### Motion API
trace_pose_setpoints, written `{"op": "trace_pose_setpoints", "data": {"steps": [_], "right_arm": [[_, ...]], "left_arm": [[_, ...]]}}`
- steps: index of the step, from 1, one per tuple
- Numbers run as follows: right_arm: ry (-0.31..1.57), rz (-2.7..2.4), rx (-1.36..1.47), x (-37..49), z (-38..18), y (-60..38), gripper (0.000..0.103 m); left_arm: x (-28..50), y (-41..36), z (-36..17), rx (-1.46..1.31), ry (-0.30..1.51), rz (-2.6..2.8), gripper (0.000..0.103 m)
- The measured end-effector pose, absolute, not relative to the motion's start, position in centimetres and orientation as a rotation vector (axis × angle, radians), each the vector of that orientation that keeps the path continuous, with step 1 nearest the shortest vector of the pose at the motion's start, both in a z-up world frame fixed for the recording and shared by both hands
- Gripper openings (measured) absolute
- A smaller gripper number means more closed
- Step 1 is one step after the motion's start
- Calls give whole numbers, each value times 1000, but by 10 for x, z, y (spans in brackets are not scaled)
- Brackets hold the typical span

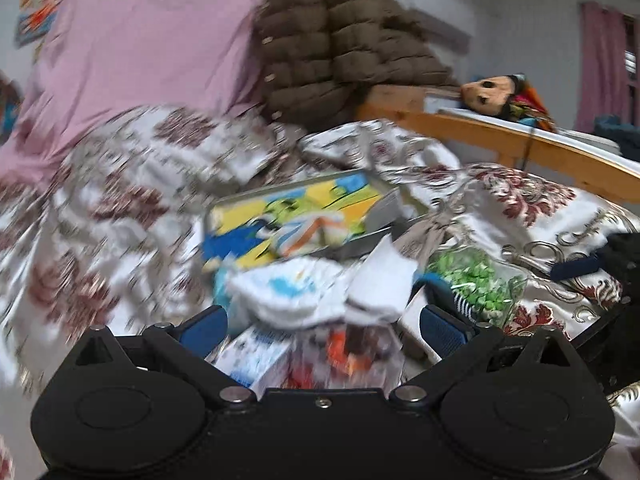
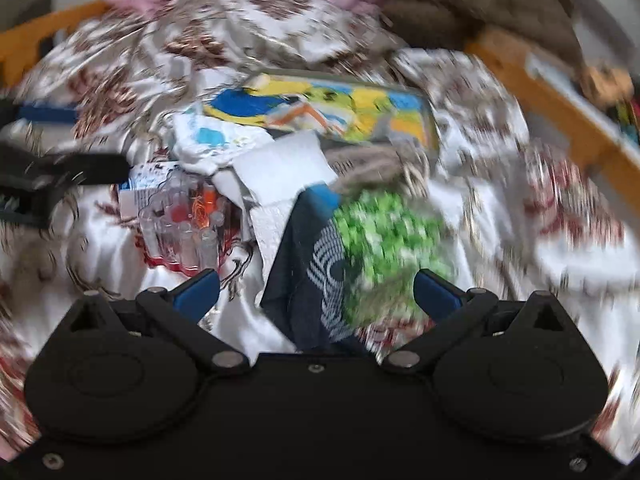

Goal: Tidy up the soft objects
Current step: 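Reach the right tool to the navy dotted cloth and grasp it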

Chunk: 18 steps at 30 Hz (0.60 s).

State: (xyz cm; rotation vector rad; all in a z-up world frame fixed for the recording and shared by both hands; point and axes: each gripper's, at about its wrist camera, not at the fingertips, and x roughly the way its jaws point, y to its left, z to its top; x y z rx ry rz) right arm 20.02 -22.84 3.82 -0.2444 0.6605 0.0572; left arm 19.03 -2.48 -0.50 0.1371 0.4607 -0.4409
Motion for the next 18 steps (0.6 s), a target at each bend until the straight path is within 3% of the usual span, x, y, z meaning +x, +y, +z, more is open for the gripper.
{"op": "trace_pose_setpoints", "data": {"steps": [9,12,16,18], "right_arm": [[576,122,-590,231,24,-214,101],[595,157,-636,238,17,-213,97],[637,195,-644,245,10,-215,82],[641,199,-641,248,7,-214,81]], "left_arm": [[223,-40,-23,134,434,-694,98],[234,-48,-31,143,450,-765,93],[252,-57,-41,118,509,-859,84],[261,-61,-46,87,547,-910,80]]}}
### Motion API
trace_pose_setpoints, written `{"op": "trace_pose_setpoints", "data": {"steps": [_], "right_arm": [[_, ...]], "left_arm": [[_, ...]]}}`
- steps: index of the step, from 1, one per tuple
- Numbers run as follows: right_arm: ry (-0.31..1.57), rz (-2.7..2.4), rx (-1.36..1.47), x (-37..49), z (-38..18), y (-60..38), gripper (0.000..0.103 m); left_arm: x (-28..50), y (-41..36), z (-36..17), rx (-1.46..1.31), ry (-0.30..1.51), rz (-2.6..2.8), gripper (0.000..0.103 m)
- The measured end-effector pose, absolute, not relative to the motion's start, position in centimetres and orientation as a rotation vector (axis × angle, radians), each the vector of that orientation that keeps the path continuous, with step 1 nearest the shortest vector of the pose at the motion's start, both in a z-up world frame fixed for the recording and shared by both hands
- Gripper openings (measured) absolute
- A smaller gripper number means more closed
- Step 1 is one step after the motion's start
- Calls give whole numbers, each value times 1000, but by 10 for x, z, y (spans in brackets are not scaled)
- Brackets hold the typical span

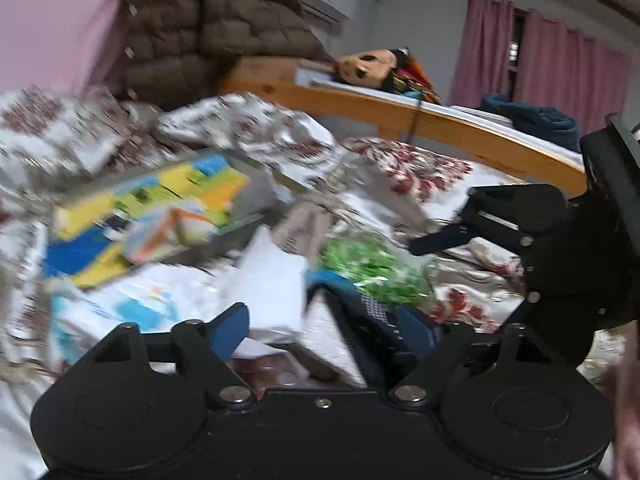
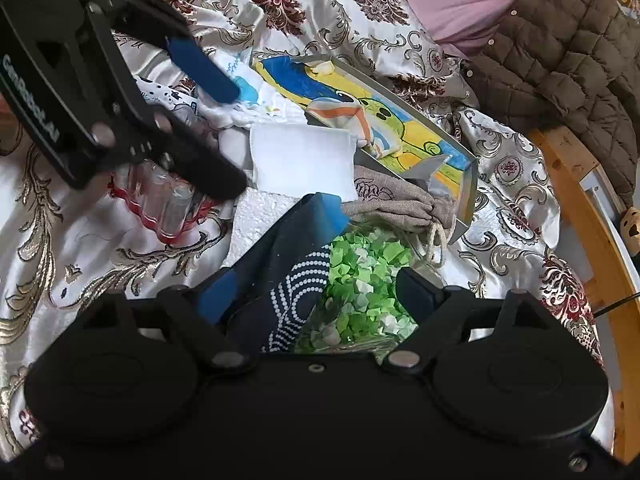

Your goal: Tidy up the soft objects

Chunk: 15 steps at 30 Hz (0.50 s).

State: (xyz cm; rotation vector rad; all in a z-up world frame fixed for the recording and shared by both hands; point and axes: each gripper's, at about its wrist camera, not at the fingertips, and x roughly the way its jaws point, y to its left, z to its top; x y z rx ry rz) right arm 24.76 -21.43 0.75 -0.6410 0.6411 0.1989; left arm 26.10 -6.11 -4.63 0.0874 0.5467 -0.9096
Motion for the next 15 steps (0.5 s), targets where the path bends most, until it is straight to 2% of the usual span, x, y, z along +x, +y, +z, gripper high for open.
{"op": "trace_pose_setpoints", "data": {"steps": [4,9,15], "right_arm": [[650,212,-662,248,2,-212,73],[679,233,-704,251,-8,-208,60],[680,245,-728,253,-16,-204,53]], "left_arm": [[273,-70,-56,61,611,-960,70],[285,-79,-63,58,691,-967,63],[299,-83,-70,47,767,-986,63]]}}
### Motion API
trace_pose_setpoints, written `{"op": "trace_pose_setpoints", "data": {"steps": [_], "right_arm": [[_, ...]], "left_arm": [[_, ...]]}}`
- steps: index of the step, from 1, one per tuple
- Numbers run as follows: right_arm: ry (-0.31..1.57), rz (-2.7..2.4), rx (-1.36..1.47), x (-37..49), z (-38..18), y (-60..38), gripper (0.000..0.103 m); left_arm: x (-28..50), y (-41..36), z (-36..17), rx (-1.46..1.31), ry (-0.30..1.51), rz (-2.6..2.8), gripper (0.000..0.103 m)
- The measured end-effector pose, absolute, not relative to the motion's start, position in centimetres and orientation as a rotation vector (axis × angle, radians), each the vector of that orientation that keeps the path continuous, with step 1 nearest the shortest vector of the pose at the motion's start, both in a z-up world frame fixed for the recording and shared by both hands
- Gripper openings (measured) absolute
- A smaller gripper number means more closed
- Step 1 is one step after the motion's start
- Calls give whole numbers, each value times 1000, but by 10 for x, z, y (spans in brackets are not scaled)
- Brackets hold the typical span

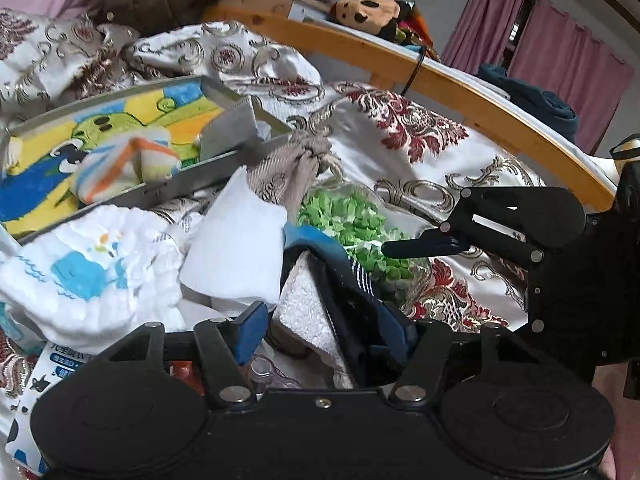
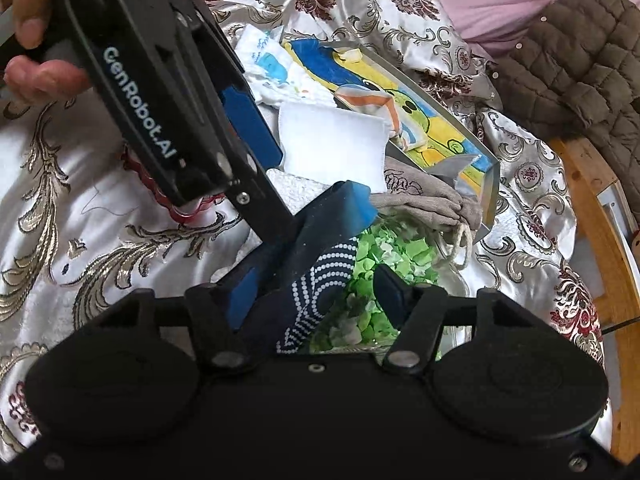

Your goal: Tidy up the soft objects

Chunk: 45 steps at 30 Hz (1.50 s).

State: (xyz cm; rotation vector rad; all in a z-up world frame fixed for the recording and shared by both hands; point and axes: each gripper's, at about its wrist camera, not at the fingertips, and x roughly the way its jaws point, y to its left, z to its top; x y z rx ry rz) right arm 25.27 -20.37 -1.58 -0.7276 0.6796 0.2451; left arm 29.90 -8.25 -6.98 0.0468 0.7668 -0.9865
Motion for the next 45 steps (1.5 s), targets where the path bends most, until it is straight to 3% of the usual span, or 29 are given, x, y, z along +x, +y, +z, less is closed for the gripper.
{"op": "trace_pose_setpoints", "data": {"steps": [6,8,17,19,24,26,38,45], "right_arm": [[695,265,-749,248,-22,-194,48],[701,266,-761,249,-25,-194,40],[722,246,-737,254,-29,-196,21],[726,241,-732,256,-28,-198,21],[731,243,-737,254,-29,-197,8],[725,242,-746,253,-30,-197,4],[685,186,-725,246,-20,-200,0],[571,147,-770,232,-10,-194,0]], "left_arm": [[309,-84,-74,1,801,-1018,63],[312,-82,-76,-27,816,-1027,63],[320,-72,-79,-123,853,-1024,41],[319,-71,-79,-129,854,-1025,34],[314,-74,-76,-94,846,-987,19],[310,-74,-75,-92,846,-983,17],[286,-79,-73,-136,848,-897,11],[267,-63,-51,-144,825,-758,9]]}}
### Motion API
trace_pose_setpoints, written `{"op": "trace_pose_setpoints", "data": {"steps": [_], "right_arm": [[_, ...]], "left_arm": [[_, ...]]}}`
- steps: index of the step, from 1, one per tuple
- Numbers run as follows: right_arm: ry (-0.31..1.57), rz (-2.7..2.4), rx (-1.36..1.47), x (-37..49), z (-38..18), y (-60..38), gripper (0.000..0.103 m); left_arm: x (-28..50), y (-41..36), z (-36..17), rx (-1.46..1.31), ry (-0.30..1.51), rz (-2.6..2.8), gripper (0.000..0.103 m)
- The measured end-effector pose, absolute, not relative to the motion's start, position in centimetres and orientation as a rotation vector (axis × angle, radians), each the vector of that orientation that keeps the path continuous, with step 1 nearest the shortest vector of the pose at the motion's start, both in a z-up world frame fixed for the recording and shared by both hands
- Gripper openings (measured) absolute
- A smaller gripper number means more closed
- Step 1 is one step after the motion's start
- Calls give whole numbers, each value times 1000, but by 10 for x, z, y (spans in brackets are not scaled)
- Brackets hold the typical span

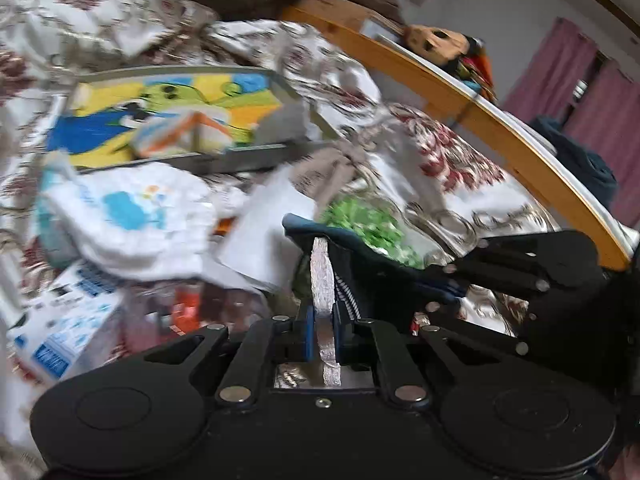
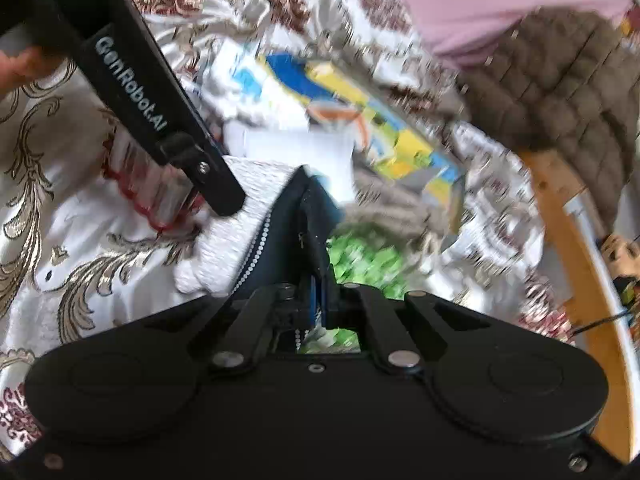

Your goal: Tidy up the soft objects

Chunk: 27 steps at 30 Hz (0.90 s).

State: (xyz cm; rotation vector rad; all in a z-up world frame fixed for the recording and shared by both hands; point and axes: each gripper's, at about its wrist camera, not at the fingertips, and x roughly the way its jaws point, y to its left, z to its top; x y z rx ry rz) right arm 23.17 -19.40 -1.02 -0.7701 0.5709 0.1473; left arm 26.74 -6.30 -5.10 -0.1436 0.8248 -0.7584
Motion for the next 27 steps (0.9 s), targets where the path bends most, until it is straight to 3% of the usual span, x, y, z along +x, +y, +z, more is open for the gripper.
{"op": "trace_pose_setpoints", "data": {"steps": [13,27], "right_arm": [[217,-40,-766,197,26,-206,0],[95,-112,-692,226,32,-212,0]], "left_arm": [[219,-32,16,-213,627,-626,9],[247,-14,38,-241,393,-416,10]]}}
